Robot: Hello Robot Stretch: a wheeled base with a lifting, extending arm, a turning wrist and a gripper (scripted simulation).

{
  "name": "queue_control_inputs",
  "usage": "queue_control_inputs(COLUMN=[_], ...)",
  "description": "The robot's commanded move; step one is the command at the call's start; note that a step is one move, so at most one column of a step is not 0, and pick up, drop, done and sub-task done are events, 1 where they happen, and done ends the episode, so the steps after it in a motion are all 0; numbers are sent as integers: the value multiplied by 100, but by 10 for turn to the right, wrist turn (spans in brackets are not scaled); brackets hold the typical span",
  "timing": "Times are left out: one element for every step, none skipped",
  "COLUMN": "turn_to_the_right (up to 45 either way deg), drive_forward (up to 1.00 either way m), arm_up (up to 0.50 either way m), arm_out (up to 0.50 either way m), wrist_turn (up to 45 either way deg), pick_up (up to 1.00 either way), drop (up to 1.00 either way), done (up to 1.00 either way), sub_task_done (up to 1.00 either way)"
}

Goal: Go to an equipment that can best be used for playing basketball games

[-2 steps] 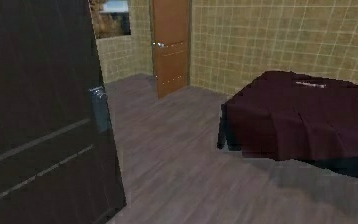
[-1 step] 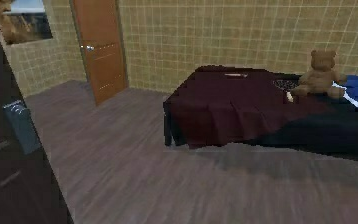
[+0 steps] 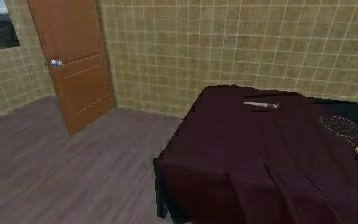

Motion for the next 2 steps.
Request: queue_control_inputs(turn_to_the_right=[-420,0], drive_forward=[0,100], arm_up=[0,0], arm_out=[0,0], wrist_turn=[0,0], pick_up=[0,0], drop=[0,0], done=[0,0], sub_task_done=[0,0])
